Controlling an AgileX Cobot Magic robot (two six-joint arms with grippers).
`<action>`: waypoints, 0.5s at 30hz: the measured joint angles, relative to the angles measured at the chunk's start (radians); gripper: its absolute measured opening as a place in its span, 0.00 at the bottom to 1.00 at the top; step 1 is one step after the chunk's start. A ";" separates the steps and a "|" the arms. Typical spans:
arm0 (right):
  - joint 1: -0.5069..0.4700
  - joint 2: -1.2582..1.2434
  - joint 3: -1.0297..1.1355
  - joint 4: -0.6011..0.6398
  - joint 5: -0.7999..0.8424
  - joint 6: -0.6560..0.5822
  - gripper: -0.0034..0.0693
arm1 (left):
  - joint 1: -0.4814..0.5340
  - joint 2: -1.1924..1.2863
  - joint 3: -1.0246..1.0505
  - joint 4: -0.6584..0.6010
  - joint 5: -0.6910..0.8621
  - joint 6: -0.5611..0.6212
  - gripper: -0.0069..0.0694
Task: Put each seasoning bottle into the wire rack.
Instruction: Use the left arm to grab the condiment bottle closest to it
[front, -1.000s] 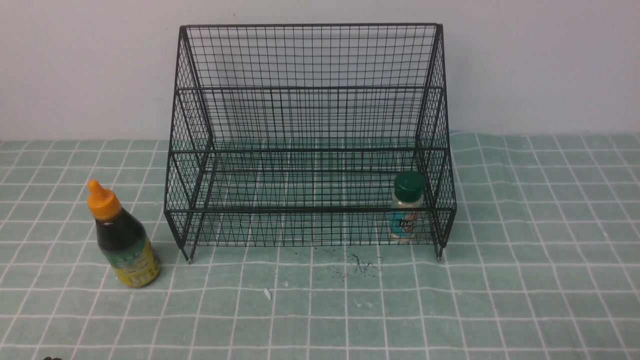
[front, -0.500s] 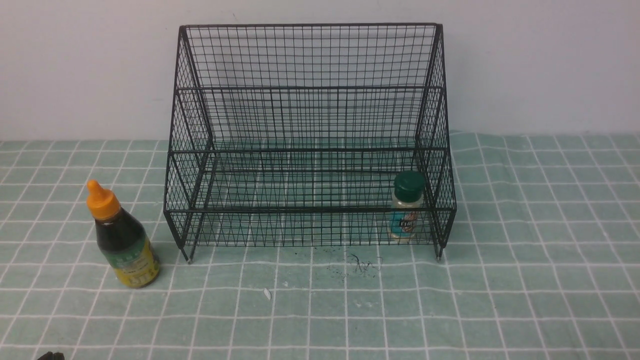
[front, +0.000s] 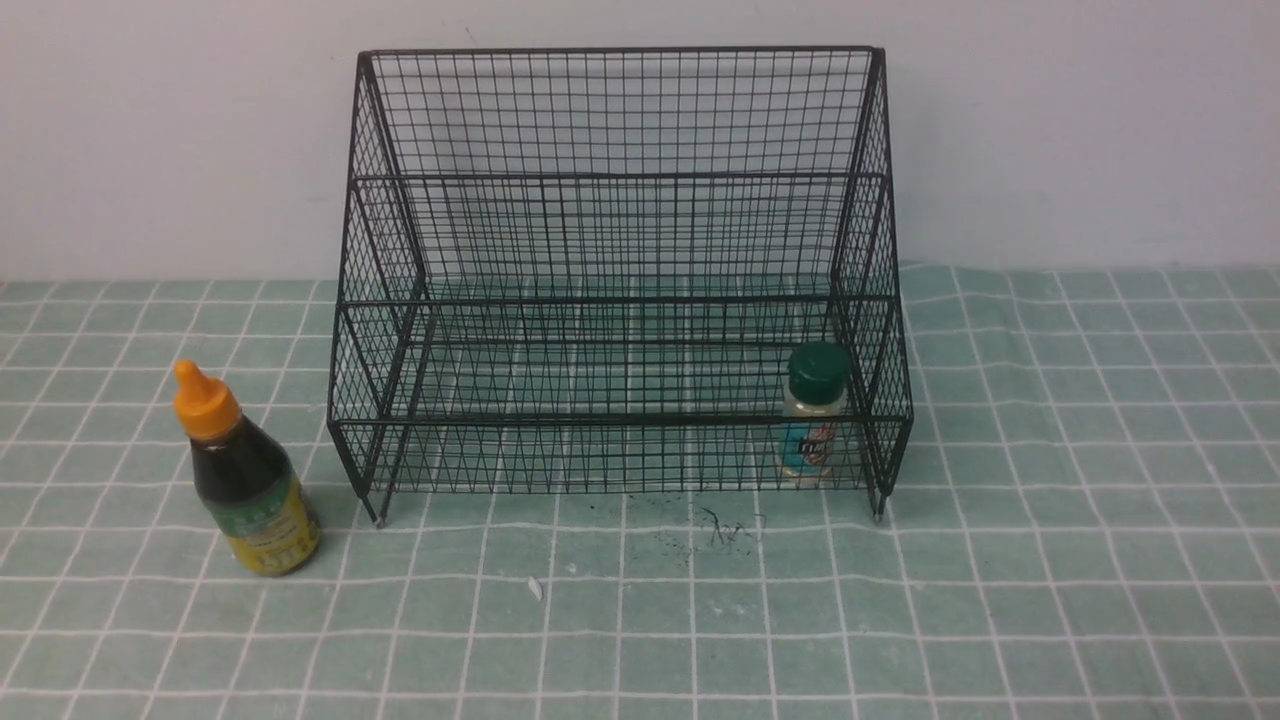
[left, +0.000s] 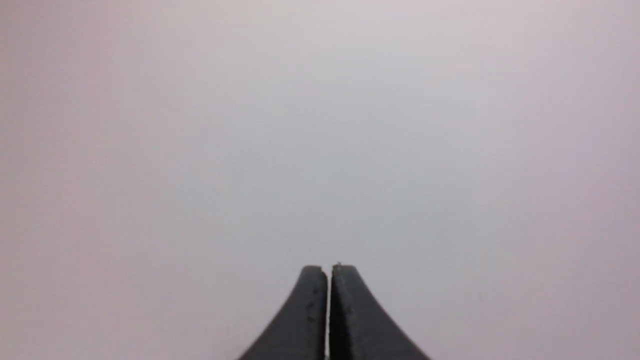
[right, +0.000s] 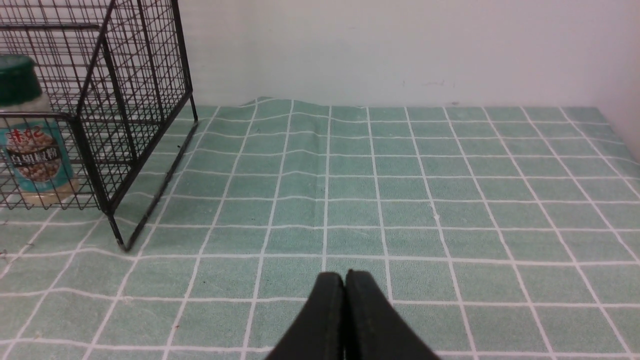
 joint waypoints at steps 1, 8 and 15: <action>0.000 0.000 0.000 0.000 0.000 0.000 0.03 | 0.000 0.064 -0.075 0.032 0.116 0.017 0.08; 0.000 0.000 0.000 0.000 0.000 0.000 0.03 | 0.000 0.609 -0.461 0.271 0.926 0.042 0.08; 0.000 0.000 0.000 0.000 0.000 0.000 0.03 | 0.000 0.988 -0.730 0.558 1.164 -0.054 0.08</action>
